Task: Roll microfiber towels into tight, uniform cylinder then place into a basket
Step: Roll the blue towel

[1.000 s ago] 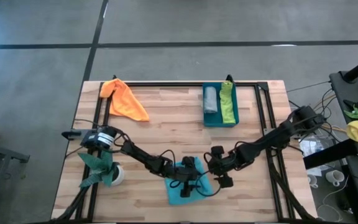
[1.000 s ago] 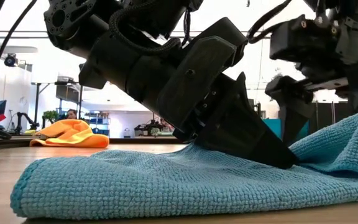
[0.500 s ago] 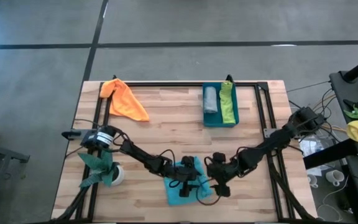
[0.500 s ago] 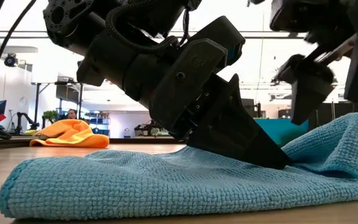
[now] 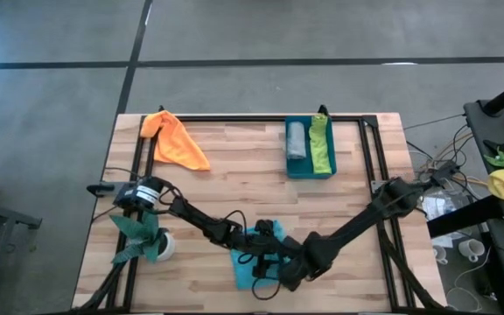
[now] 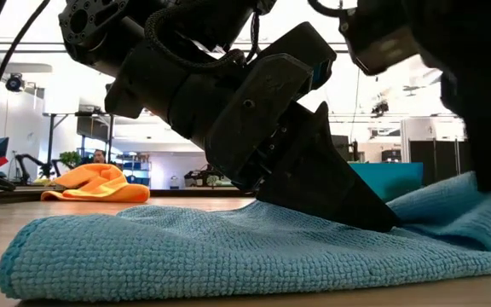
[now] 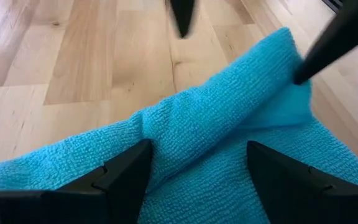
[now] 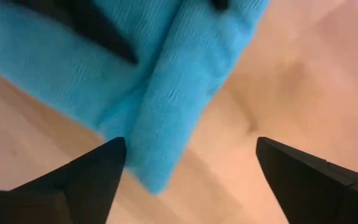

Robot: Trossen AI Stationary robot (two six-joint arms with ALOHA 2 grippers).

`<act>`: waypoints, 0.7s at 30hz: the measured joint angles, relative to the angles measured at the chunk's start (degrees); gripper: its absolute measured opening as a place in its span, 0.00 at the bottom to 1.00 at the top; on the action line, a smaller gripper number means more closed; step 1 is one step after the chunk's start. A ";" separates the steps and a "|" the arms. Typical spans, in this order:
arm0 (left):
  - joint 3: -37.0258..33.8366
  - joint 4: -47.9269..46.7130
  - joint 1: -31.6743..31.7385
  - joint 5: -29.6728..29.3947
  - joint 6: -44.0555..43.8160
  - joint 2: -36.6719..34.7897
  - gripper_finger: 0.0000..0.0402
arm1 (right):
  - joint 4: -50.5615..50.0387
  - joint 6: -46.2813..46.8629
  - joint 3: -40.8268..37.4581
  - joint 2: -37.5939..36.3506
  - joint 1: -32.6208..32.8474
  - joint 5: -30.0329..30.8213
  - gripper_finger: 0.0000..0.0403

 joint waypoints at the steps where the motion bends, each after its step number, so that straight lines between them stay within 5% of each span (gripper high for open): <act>1: 0.00 0.00 0.00 -0.01 0.00 0.00 0.63 | -0.49 0.71 1.15 0.95 0.00 -1.30 0.85; 12: -0.01 0.02 0.07 -0.33 0.00 -0.02 0.63 | 1.40 6.50 2.79 3.50 -0.02 -6.22 0.54; 21: -0.02 0.02 0.09 -0.49 0.02 -0.04 0.63 | 3.34 11.39 2.71 3.56 -0.16 -6.36 0.11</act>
